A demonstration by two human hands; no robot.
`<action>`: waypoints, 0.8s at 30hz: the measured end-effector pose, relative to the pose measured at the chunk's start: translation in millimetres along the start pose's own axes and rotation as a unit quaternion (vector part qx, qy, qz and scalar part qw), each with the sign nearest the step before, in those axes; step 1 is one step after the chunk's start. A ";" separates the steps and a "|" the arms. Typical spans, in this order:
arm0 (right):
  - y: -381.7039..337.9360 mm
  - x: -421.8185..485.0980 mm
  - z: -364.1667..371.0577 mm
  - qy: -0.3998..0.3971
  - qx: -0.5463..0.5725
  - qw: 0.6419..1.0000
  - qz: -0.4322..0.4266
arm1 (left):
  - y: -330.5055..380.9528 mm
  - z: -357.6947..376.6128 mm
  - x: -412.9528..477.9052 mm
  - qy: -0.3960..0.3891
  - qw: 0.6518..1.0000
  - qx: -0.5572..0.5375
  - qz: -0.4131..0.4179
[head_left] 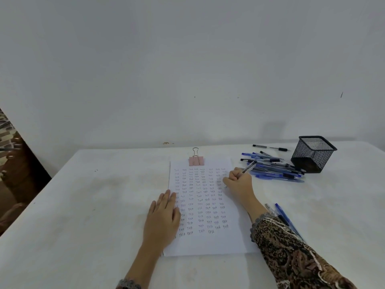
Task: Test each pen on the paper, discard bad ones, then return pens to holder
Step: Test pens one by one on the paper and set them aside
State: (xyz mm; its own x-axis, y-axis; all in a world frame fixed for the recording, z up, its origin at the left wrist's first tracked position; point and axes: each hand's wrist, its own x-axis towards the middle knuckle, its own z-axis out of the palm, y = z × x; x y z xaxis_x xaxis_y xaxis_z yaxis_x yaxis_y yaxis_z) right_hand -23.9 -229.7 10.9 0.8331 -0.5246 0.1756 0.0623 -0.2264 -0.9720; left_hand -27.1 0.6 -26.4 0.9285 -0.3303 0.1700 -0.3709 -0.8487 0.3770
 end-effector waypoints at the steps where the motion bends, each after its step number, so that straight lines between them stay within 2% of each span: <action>1: -0.3 -0.3 -0.1 -0.003 0.000 1.000 -0.001 | -0.5 -0.1 -0.4 0.001 1.000 0.001 0.001; 5: 2.8 0.0 -0.8 0.018 0.004 1.000 -0.008 | -0.3 -0.9 -1.0 0.003 1.000 0.001 0.002; 10: 6.9 4.2 -2.3 0.001 -0.013 1.000 -0.011 | -1.6 0.6 -0.7 0.009 1.000 -0.006 0.008; 14: 11.2 5.4 -1.3 0.027 -0.014 0.999 -0.009 | -2.2 1.2 -1.0 0.013 1.000 -0.009 0.011; 24: 9.8 2.4 -0.3 0.004 -0.007 1.000 -0.025 | -2.5 1.2 -0.7 0.014 1.000 -0.015 0.012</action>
State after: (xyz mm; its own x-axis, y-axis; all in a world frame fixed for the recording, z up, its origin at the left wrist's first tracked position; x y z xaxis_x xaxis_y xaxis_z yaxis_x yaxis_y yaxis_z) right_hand -21.4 -233.4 1.9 0.8248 -0.5190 0.2246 0.0958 -0.2632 -0.9600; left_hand -26.9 2.5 -28.6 0.9186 -0.3381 0.2047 -0.3937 -0.8281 0.3991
